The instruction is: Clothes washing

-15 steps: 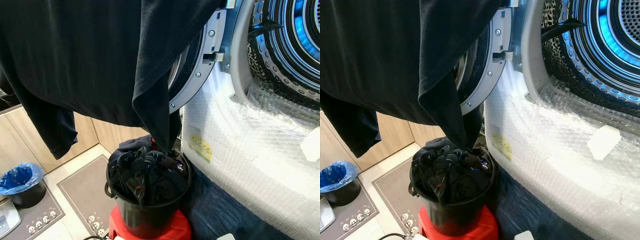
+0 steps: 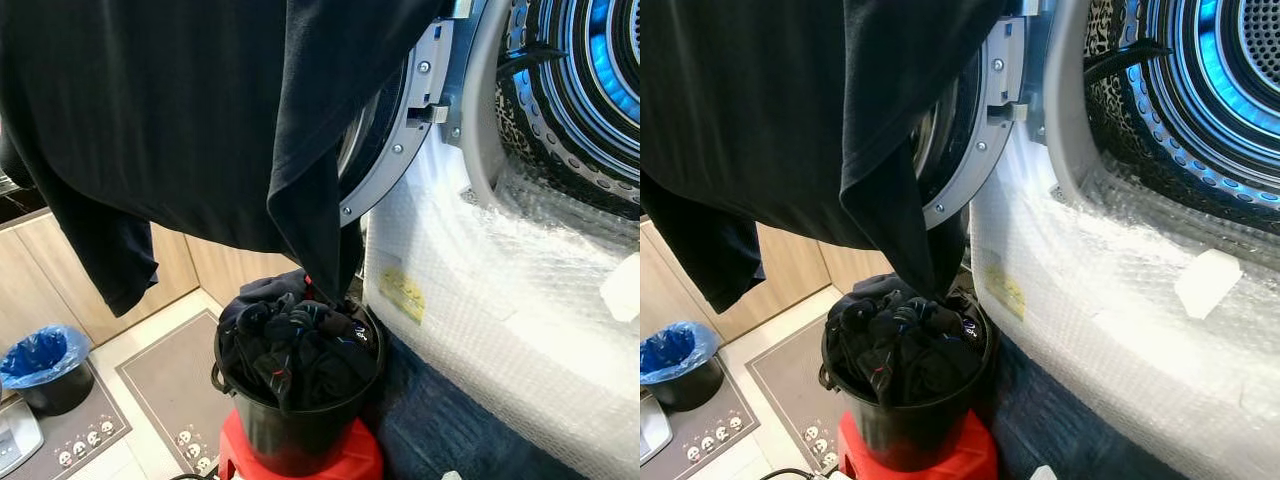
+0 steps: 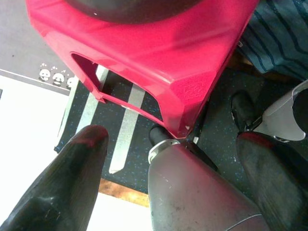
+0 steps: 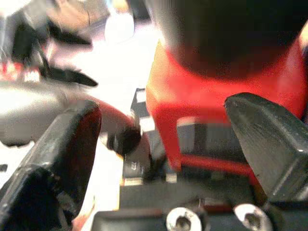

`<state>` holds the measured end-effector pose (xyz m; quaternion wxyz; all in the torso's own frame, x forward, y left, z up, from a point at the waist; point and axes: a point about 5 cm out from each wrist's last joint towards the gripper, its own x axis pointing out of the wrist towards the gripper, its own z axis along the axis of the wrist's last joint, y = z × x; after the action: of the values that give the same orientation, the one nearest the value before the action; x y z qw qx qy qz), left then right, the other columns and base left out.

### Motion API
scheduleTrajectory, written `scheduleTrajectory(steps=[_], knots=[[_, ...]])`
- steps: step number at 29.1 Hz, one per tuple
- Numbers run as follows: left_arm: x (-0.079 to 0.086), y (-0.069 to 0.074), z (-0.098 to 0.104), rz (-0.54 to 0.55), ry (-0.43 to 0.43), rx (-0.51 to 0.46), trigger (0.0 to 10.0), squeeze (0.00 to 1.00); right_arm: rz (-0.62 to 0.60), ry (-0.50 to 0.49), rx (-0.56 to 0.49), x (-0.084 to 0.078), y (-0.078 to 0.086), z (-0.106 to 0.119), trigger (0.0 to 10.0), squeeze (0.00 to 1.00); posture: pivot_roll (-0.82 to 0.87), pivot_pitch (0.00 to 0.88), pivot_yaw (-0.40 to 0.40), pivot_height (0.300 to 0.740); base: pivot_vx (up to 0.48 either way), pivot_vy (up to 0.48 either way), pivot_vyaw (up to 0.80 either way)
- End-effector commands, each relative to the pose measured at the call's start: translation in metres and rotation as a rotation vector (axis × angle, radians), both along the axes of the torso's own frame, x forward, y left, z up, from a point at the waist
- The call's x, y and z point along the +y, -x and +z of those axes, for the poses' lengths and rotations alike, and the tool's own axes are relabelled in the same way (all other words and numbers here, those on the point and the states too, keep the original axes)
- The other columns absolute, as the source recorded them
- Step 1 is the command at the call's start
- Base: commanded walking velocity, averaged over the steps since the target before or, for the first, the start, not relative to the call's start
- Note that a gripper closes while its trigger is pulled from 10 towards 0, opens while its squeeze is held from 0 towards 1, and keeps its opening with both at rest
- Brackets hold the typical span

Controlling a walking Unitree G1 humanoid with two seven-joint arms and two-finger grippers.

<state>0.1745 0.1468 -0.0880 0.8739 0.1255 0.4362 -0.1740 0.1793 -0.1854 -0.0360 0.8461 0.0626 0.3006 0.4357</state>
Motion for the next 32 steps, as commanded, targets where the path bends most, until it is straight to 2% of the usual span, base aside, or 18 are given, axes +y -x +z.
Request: scheduleTrajectory(steps=[1,4,5,6,7,10,11,13,15,19,20,22,24,25,26,27,32], knots=[[0.003,0.006,-0.003,-0.005,-0.014,0.035,10.0,0.0,-0.059,-0.099,-0.093,0.0,-0.021,0.027,10.0,0.0,-0.08,0.0,0.027,0.74,0.0,0.0,0.0],[0.003,0.006,-0.003,-0.005,-0.013,0.037,10.0,0.0,-0.067,-0.175,-0.14,0.003,-0.03,0.046,10.0,0.0,-0.08,0.0,0.027,0.74,0.0,0.0,0.0],[0.003,0.006,-0.003,-0.004,-0.011,0.039,10.0,0.0,-0.052,-0.275,-0.181,0.012,-0.036,0.068,10.0,0.0,-0.09,0.0,0.027,0.74,0.0,0.0,0.0],[0.003,0.006,-0.003,-0.004,-0.011,0.039,10.0,0.0,-0.052,-0.275,-0.181,0.012,-0.036,0.068,10.0,0.0,-0.09,0.0,0.027,0.74,0.0,0.0,0.0],[0.003,0.006,-0.003,-0.004,-0.011,0.04,10.0,0.0,-0.023,-0.348,-0.208,0.019,-0.038,0.086,10.0,0.0,-0.09,0.0,0.028,0.74,0.0,0.0,0.0],[0.002,0.006,-0.003,-0.01,-0.01,0.043,10.0,0.0,0.04,-0.434,-0.23,0.028,-0.034,0.109,10.0,0.0,-0.09,0.0,0.03,0.74,0.0,0.0,0.0],[0.002,0.006,-0.003,-0.01,-0.01,0.043,10.0,0.0,0.04,-0.434,-0.23,0.028,-0.034,0.109,10.0,0.0,-0.09,0.0,0.03,0.74,0.0,0.0,0.0],[0.002,0.006,-0.003,-0.012,-0.009,0.043,10.0,0.0,0.076,-0.471,-0.243,0.032,-0.032,0.125,10.0,0.0,-0.09,0.0,0.031,0.74,0.0,0.0,0.0],[0.002,0.006,-0.003,-0.01,-0.007,0.044,10.0,0.0,0.088,-0.466,-0.254,0.036,-0.03,0.134,10.0,0.0,-0.09,0.0,0.031,0.74,0.0,0.0,0.0],[0.002,0.007,-0.004,-0.007,-0.004,0.046,10.0,0.0,0.026,-0.437,-0.262,0.046,-0.035,0.143,10.0,0.0,-0.09,0.0,0.028,0.74,0.0,0.0,0.0],[0.002,0.007,-0.004,-0.005,-0.003,0.048,10.0,0.0,-0.058,-0.372,-0.291,0.049,-0.045,0.141,10.0,0.0,-0.09,0.0,0.029,0.74,0.0,0.0,0.0],[0.002,0.008,-0.004,-0.003,-0.003,0.05,10.0,0.0,-0.127,-0.298,-0.327,0.052,-0.053,0.141,10.0,0.0,-0.09,0.0,0.029,0.74,0.0,0.0,0.0],[0.002,0.008,-0.004,-0.002,-0.003,0.051,10.0,0.0,-0.138,-0.292,-0.319,0.053,-0.054,0.141,10.0,0.0,-0.09,0.0,0.029,0.74,0.0,0.0,0.0],[0.003,0.009,-0.005,-0.001,-0.004,0.054,10.0,0.0,-0.213,-0.247,-0.347,0.055,-0.06,0.141,10.0,0.0,-0.08,0.0,0.027,0.74,0.0,0.0,0.0],[0.003,0.009,-0.005,-0.001,-0.004,0.054,10.0,0.0,-0.213,-0.247,-0.347,0.055,-0.06,0.141,10.0,0.0,-0.08,0.0,0.027,0.74,0.0,0.0,0.0],[0.004,0.01,-0.005,0.001,-0.005,0.057,10.0,0.0,-0.312,-0.194,-0.374,0.055,-0.069,0.139,10.0,0.0,-0.08,0.0,0.027,0.74,0.0,0.0,0.0],[0.006,0.012,-0.006,0.006,-0.01,0.063,10.0,0.0,-0.466,-0.092,-0.402,0.054,-0.082,0.133,10.0,0.0,-0.08,0.0,0.029,0.74,0.0,0.0,0.0]])
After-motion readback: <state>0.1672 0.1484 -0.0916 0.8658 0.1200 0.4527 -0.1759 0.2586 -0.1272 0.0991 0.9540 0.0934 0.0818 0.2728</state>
